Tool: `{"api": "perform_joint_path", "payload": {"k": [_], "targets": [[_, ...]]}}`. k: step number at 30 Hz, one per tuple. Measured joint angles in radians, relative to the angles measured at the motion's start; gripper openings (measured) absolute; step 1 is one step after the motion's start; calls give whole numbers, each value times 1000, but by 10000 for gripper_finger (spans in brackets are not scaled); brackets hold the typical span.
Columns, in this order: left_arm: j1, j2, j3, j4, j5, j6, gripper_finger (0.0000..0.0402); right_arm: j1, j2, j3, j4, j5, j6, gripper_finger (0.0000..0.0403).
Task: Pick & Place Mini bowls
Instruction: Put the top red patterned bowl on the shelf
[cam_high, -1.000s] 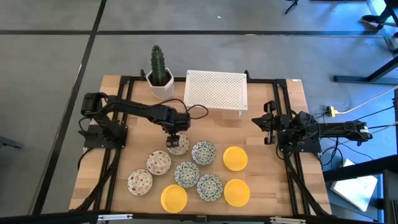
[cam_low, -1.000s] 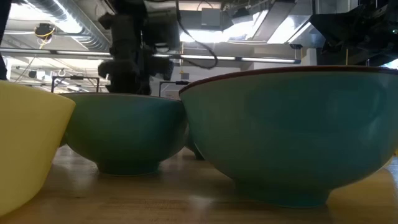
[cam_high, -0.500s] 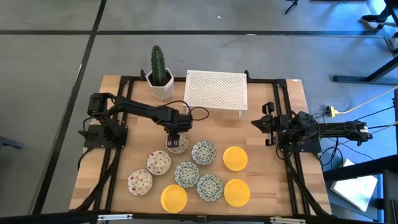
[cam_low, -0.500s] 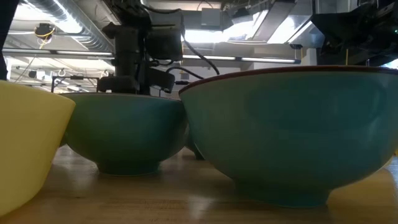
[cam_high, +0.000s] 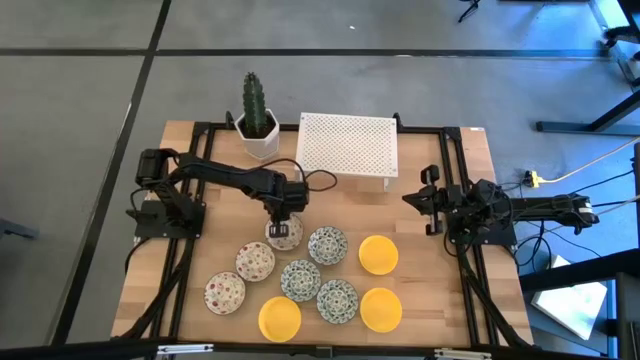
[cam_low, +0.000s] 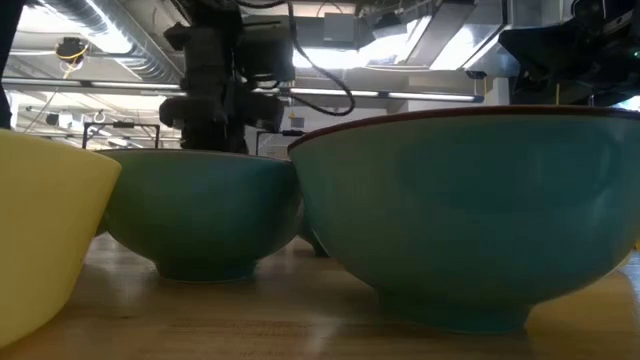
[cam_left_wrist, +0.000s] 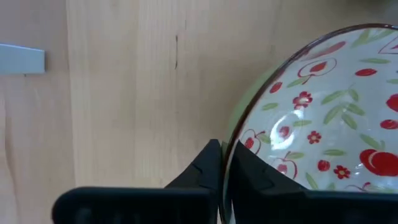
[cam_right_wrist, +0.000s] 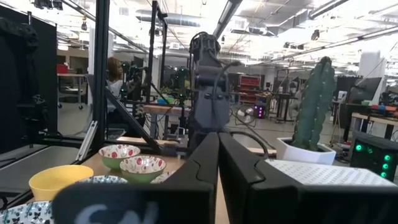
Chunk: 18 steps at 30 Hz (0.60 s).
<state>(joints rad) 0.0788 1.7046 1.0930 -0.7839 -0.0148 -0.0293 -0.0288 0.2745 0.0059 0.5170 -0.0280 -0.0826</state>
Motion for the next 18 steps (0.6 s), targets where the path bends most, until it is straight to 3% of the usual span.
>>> {"api": "perform_joint_path", "payload": {"k": [9,18], "targets": [[0,-138,152,-178,-125,48,8,0,0,0,-21,-2,22,14],[31,-440,197,-209,-69,100,7,0,0,0,-21,-52,33,14]]}}
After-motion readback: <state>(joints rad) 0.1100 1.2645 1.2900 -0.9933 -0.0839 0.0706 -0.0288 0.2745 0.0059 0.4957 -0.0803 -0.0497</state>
